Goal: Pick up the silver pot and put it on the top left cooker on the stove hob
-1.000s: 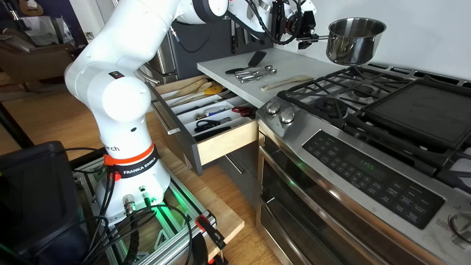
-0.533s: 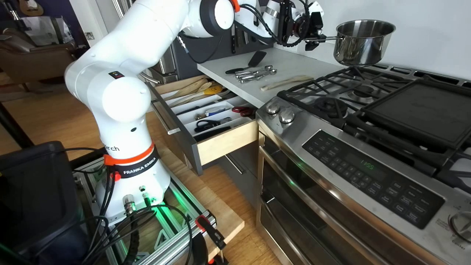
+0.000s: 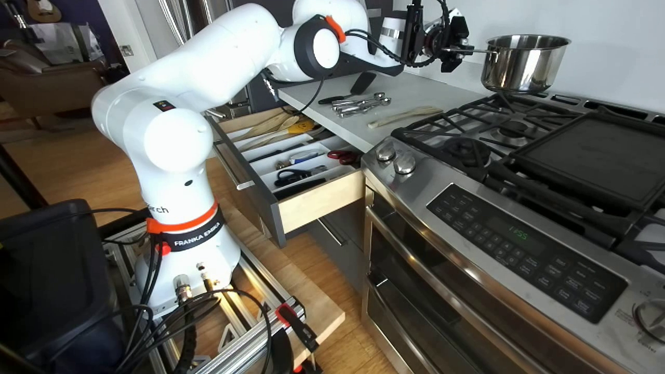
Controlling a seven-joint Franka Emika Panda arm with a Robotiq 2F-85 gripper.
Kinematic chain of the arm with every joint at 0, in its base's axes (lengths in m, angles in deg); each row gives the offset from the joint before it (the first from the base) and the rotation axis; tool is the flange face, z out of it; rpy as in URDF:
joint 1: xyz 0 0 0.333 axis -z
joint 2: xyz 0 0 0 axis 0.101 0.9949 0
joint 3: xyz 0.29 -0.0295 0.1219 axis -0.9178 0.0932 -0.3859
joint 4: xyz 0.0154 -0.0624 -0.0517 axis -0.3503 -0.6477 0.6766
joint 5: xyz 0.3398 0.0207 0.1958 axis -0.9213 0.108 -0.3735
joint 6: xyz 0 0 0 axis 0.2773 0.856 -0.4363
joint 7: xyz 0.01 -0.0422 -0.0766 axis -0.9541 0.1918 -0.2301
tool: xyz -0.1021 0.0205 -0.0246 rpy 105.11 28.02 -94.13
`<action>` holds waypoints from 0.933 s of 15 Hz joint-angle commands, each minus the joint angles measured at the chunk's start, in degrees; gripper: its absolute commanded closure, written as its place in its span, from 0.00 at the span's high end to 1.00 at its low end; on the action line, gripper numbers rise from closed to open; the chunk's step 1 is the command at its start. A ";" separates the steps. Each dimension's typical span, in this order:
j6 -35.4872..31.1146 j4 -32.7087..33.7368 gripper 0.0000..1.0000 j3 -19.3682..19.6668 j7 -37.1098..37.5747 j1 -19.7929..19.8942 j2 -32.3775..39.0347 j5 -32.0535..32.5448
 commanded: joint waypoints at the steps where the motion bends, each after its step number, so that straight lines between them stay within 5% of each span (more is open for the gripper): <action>1: -1.02 8.56 0.02 1.52 -2.92 1.17 6.20 1.30; 8: -4.97 11.69 0.02 0.39 -0.88 1.92 8.42 -2.33; 9: -4.61 7.12 0.02 0.16 -1.17 1.03 6.67 -1.56; 14: -4.63 6.63 0.06 -0.26 -1.26 0.95 6.84 -1.78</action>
